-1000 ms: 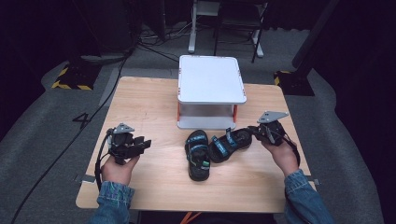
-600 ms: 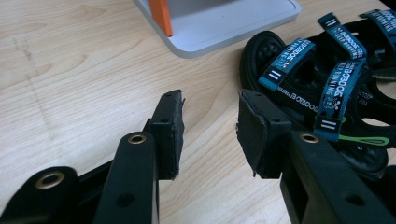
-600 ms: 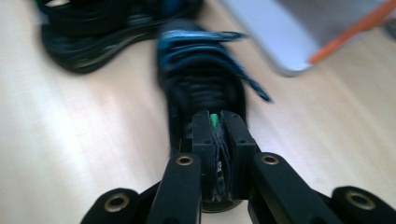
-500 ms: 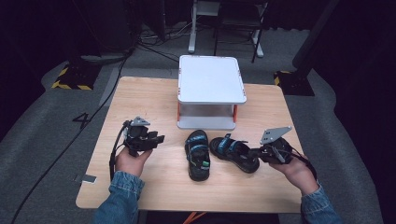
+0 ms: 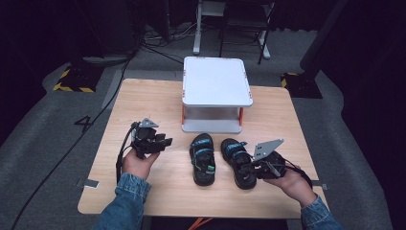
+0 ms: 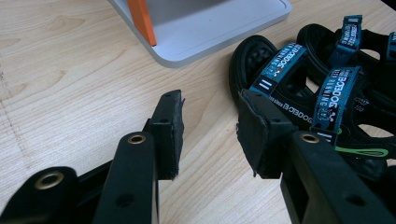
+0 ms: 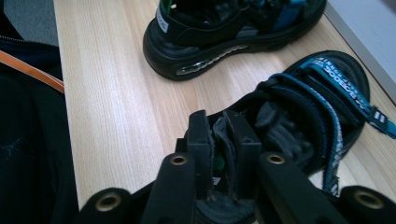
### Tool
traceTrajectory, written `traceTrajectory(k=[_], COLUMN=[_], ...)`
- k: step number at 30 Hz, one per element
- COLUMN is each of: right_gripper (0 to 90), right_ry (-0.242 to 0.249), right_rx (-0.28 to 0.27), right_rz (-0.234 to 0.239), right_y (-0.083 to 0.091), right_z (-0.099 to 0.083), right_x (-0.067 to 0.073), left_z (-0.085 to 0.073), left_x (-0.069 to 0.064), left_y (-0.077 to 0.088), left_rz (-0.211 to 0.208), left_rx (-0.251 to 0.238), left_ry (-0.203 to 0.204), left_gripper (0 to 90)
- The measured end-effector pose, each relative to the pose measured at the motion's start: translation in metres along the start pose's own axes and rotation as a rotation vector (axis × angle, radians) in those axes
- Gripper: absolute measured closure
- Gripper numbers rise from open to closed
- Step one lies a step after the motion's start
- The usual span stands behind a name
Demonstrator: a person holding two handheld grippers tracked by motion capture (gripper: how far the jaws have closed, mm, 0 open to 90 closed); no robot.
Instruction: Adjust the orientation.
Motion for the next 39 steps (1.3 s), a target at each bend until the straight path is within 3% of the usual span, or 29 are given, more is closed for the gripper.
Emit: traceTrajectory(k=[4,7,10,12,16,20,23,28,33,38,39], right_gripper=[65.3,49.6,43.9,43.9,47.9,69.8,74.7,76.5,76.8,76.5,76.4], right_ry=[-0.029,-0.046,-0.078,-0.077,-0.045,0.012,0.017,0.021,0.089,0.107,0.118], right_rx=[-0.025,-0.087,-0.118,-0.102,-0.018,0.021,0.027,-0.009,-0.017,-0.025,-0.040], right_rz=[-0.029,-0.115,-0.211,-0.243,-0.277,-0.302,-0.332,-0.346,-0.362,-0.353,-0.372], right_y=[0.012,0.026,0.032,0.029,0.007,-0.005,-0.002,-0.003,-0.017,-0.029,-0.032], right_z=[0.000,0.004,0.002,-0.002,-0.007,-0.002,0.003,0.014,0.036,0.046,0.049], right_x=[-0.006,-0.017,-0.034,-0.042,-0.053,-0.058,-0.062,-0.066,-0.072,-0.071,-0.070], left_z=[0.000,0.000,-0.001,-0.002,-0.006,-0.011,-0.017,-0.026,-0.035,-0.039,-0.040], left_x=[0.000,0.000,0.000,0.000,0.002,0.007,0.012,0.017,0.025,0.029,0.029], left_y=[-0.001,0.000,-0.001,-0.001,0.001,0.008,0.013,0.020,0.031,0.036,0.036], left_rz=[-0.001,0.000,0.003,0.005,0.009,0.028,0.037,0.056,0.081,0.089,0.088], left_rx=[0.002,0.003,0.004,0.008,0.012,0.006,0.003,0.005,-0.002,-0.006,-0.003], left_ry=[-0.004,-0.002,-0.007,-0.008,-0.002,0.007,0.034,0.052,0.090,0.106,0.106], left_gripper=[60.4,60.4,60.1,60.1,59.9,59.7,59.5,59.5,59.5,59.5,59.4])
Point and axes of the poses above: each handheld gripper's, and its own axes: y roughly backward along the jaws, z roughly out of its top, x roughly to its left, the point moved 10 cm from there along -y, roughly forward along the jaws, and after that the axes turned 12 degrees about z, right-handed, at the moved point
